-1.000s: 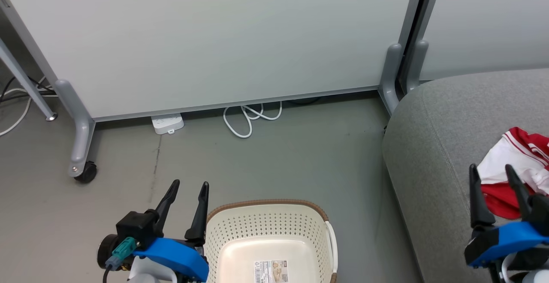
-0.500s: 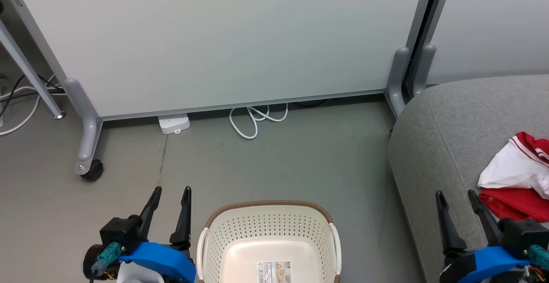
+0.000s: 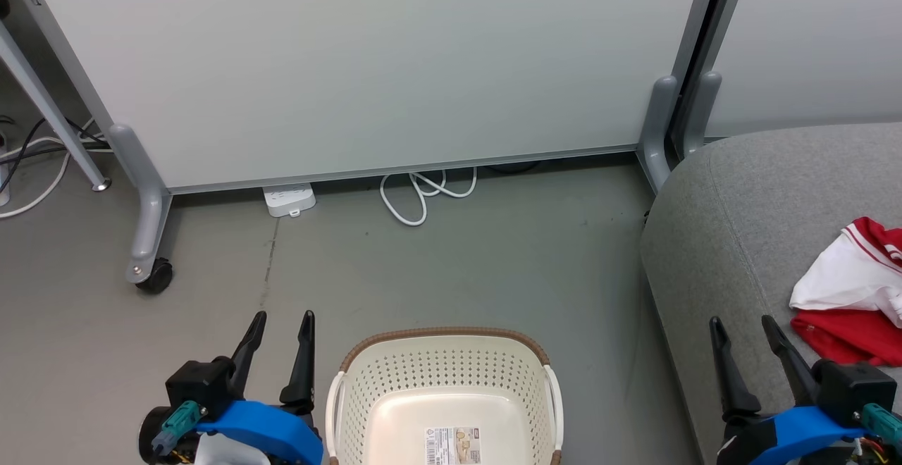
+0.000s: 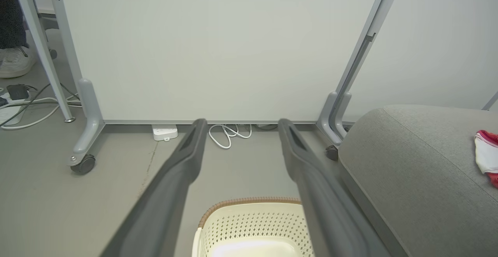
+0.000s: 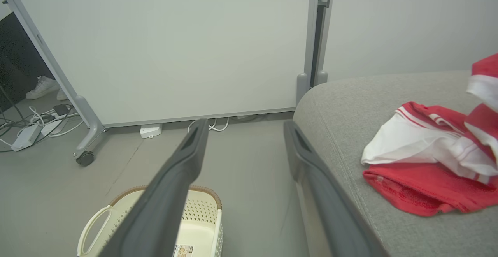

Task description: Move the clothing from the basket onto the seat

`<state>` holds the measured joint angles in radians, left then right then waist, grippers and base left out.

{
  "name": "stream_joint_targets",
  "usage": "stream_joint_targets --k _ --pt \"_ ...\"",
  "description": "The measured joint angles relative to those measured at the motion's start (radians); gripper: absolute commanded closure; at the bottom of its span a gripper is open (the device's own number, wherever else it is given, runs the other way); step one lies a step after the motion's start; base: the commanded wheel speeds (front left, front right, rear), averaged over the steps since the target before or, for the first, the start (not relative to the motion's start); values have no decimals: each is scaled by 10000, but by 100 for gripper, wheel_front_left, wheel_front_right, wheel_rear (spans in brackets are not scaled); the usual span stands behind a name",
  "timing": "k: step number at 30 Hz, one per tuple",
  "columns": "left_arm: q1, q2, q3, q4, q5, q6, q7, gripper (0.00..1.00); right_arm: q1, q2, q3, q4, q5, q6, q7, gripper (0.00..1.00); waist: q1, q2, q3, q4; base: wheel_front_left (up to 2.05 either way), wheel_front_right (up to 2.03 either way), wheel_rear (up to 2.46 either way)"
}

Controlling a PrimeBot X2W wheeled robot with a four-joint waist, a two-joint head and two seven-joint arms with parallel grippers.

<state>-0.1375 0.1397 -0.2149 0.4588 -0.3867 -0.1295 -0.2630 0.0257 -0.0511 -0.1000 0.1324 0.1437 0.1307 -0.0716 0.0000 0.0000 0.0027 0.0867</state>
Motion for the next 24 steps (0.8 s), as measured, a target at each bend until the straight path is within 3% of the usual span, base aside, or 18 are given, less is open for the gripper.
stream_joint_targets --k 3,4,17,24 --pt "0 4 -50 27 -2 0 2 0 -5 0 23 23 42 -2 0 0 0 0 -3 4 0 0 0" --pt "27 -2 -102 98 -8 0 8 100 9 6 40 109 77 0 4 100 0 0 -5 5 0 0 0" --pt "1160 -228 -245 1108 -27 0 79 100 199 146 38 1346 117 -2 96 100 0 0 -6 0 0 0 0" --pt "1219 -290 -36 941 -949 0 385 100 193 151 31 1402 1193 -2 242 100 0 0 -6 -41 0 0 0"
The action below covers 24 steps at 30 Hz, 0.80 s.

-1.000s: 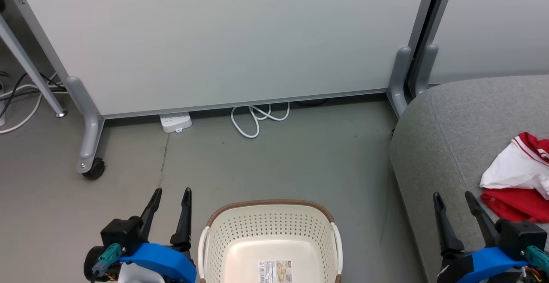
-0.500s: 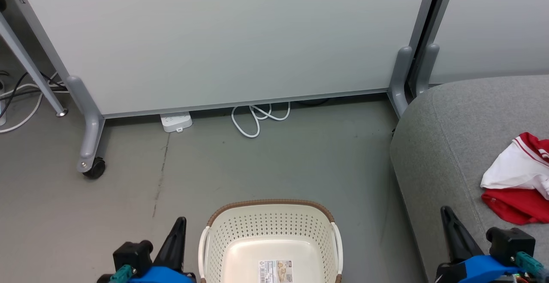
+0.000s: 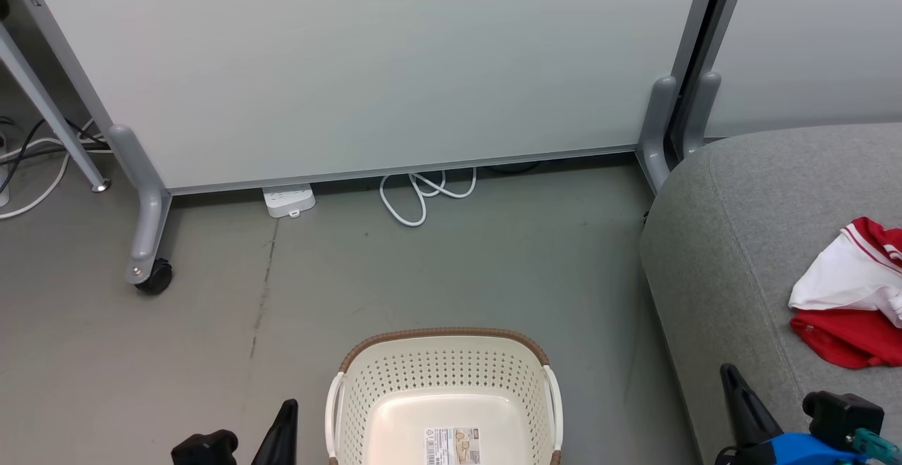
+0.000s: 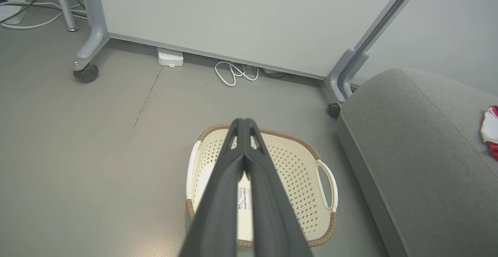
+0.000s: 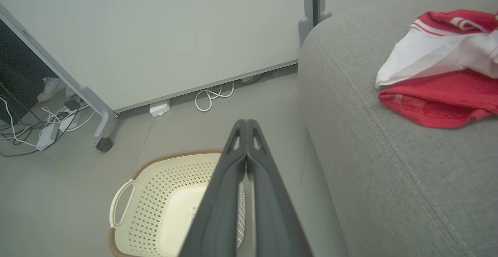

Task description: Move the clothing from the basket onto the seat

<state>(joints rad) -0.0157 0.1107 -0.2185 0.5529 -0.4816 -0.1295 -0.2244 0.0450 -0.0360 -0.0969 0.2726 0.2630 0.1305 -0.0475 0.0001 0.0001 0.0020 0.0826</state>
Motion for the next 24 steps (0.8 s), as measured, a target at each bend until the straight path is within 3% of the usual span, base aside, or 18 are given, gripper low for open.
stream_joint_targets --k 24 --pt "-173 -196 1064 -955 -3553 0 1060 100 -388 -6 -42 -59 4224 0 479 100 0 0 3 -174 0 0 0"
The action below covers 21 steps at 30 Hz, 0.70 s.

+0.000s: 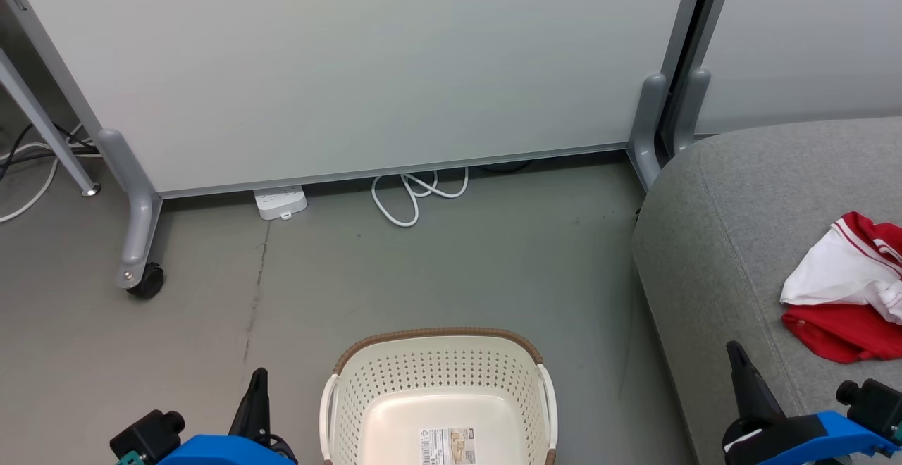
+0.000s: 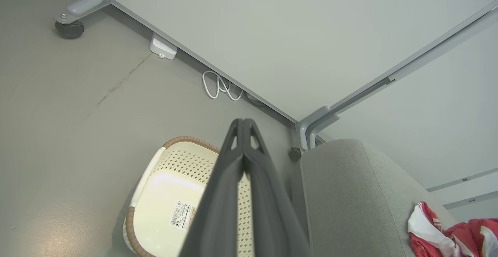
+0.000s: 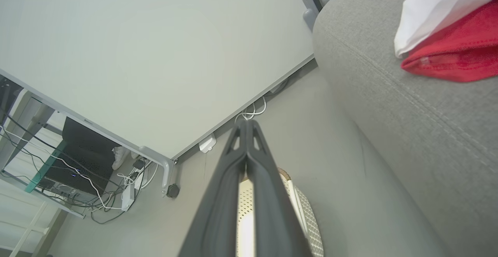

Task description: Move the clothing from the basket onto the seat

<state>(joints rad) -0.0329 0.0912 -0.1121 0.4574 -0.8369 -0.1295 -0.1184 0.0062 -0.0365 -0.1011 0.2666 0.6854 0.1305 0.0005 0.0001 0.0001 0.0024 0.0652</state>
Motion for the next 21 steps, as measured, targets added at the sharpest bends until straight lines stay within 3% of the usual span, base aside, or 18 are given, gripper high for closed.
stream_joint_targets --k 21 --pt "-198 -117 694 -662 -2412 0 732 100 -319 -15 -36 -56 2901 -2 353 100 0 0 1 -151 0 0 0"
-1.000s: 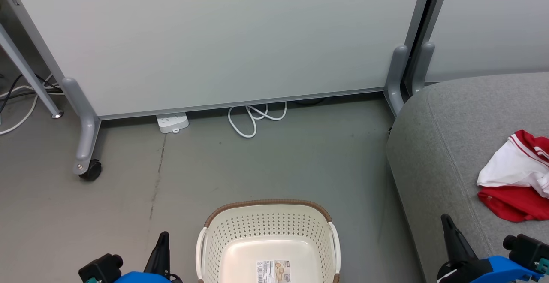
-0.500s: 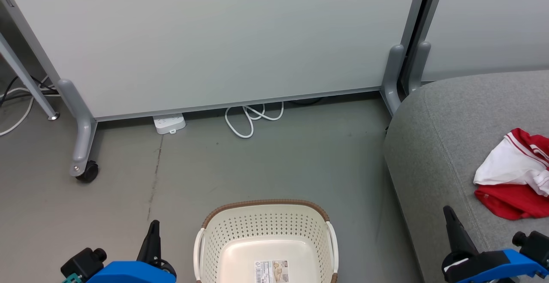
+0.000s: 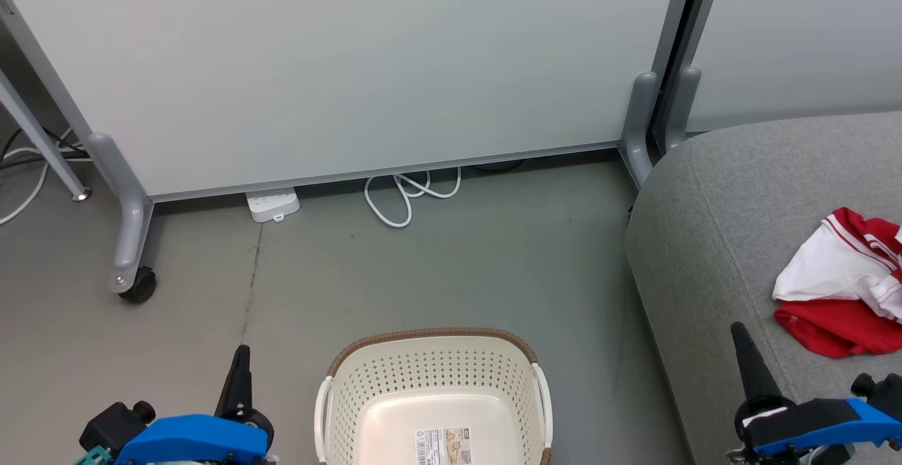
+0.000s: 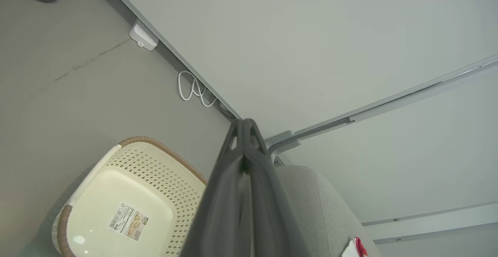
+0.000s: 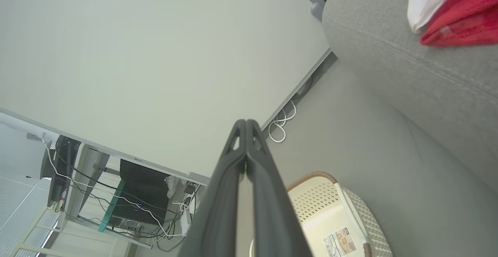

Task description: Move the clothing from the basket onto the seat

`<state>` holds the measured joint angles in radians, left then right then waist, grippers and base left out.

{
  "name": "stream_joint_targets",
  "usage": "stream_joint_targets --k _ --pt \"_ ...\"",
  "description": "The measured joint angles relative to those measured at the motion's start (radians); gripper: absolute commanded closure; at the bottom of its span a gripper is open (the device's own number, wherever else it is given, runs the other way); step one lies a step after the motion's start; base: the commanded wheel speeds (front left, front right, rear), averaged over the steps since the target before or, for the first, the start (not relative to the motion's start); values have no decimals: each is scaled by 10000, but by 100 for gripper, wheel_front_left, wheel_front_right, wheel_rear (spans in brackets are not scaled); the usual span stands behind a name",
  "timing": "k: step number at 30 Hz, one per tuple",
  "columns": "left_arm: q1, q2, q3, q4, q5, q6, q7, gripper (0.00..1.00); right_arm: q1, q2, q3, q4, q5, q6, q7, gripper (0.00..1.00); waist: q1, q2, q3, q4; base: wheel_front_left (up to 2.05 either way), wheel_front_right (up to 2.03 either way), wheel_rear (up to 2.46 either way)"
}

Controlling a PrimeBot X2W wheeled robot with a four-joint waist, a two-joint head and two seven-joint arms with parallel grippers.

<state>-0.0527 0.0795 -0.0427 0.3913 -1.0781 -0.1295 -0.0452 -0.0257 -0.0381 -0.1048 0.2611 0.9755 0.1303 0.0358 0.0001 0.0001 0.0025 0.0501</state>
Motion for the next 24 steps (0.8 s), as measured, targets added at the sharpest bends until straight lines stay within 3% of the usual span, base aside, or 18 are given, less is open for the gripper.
stream_joint_targets --k 24 --pt "-213 -140 646 -600 -2180 2 652 100 -312 -35 -29 -75 2606 0 336 100 -1 0 2 -172 0 0 0"
